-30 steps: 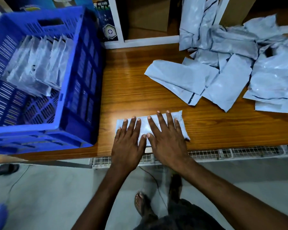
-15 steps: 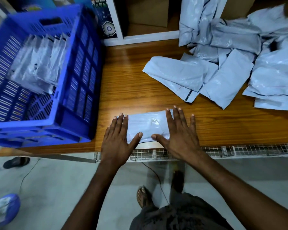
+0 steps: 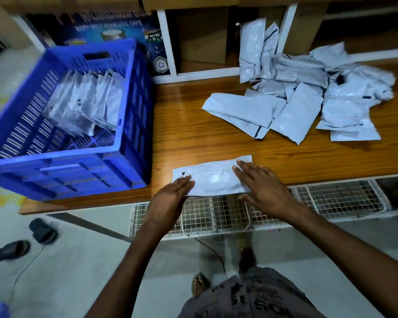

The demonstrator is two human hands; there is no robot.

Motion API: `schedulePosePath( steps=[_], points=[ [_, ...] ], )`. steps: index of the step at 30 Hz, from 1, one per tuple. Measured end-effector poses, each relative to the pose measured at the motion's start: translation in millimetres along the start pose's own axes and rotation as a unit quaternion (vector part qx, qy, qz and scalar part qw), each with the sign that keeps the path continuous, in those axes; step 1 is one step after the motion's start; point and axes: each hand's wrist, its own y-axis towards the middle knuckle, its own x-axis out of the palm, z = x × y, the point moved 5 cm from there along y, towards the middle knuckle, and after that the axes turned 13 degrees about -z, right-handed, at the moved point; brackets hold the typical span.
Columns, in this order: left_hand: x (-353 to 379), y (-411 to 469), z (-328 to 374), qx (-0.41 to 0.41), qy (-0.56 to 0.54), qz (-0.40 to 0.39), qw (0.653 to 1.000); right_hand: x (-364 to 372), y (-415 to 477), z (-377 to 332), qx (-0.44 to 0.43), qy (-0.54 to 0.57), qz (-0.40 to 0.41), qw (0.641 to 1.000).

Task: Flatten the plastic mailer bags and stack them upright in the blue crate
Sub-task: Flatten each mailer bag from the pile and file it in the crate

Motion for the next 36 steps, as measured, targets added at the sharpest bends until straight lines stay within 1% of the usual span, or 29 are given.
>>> schedulePosePath(
  steps=[3,5,8,10,12,14,16,17,19,20,21,22,23,25,26,27,29,31,34,36],
  points=[
    [-27.5,-5.0,9.4,0.002,-0.042,0.08,0.996,-21.5,-13.9,-2.9,-0.017,0.064,0.106,0.992],
    [-49.8,-3.6,11.6,-0.024,-0.099,0.147,0.984,-49.9,-19.1,0.7,0.005,0.137,0.15,0.979],
    [-70.5,5.2,9.5,-0.094,-0.242,0.222,0.94,-92.2,-18.7,14.8,0.049,0.285,0.19,0.938],
    [-70.2,17.6,5.4,-0.105,-0.299,0.239,0.918,-108.4,-13.0,19.3,0.045,0.323,0.206,0.922],
    [-62.2,31.7,-1.9,-0.116,-0.319,0.242,0.909,-105.8,0.6,24.2,0.048,0.327,0.198,0.923],
    [-48.7,41.6,-8.5,-0.149,-0.302,0.236,0.912,-89.2,19.4,31.0,0.066,0.326,0.169,0.928],
    [-33.5,46.1,-14.2,-0.192,-0.272,0.226,0.915,-71.6,33.7,38.8,0.111,0.308,0.134,0.935],
    [-26.3,47.0,-16.3,-0.211,-0.243,0.225,0.92,-64.3,36.5,40.3,0.142,0.278,0.127,0.941],
    [-17.9,48.7,-12.1,-0.211,-0.161,0.229,0.936,-55.3,38.0,31.3,0.173,0.199,0.151,0.953],
    [-14.4,52.7,-4.8,-0.192,-0.119,0.224,0.948,-54.6,40.6,20.5,0.162,0.171,0.172,0.957],
    [-10.3,60.0,4.5,-0.164,-0.082,0.201,0.962,-54.9,45.2,6.2,0.137,0.15,0.178,0.963],
    [-2.6,69.9,13.8,-0.135,-0.048,0.159,0.977,-49.9,54.0,-6.0,0.104,0.132,0.163,0.972],
    [6.3,78.8,23.0,-0.117,-0.024,0.105,0.987,-42.4,63.2,-17.1,0.079,0.109,0.128,0.983],
    [25.8,87.4,29.2,-0.12,0.0,0.001,0.993,-22.0,76.0,-26.4,0.06,0.054,0.058,0.995],
    [33.5,87.8,26.0,-0.127,0.003,-0.028,0.991,-14.2,77.9,-24.3,0.061,0.029,0.048,0.997],
    [38.8,86.2,22.1,-0.13,0.007,-0.039,0.991,-8.3,77.3,-20.6,0.066,0.014,0.043,0.997],
    [40.5,80.1,15.3,-0.126,0.031,-0.022,0.991,-4.8,74.2,-17.2,0.071,-0.001,0.052,0.996],
    [39.9,79.9,13.0,-0.122,0.049,-0.005,0.991,-4.5,75.3,-13.9,0.072,0.007,0.057,0.996],
    [41.9,79.2,9.6,-0.138,0.044,-0.011,0.989,-3.1,74.8,0.8,0.097,0.052,0.018,0.994],
    [43.6,77.7,7.6,-0.148,0.038,-0.018,0.988,-1.9,71.9,13.0,0.112,0.059,0.0,0.992]
  ],
)
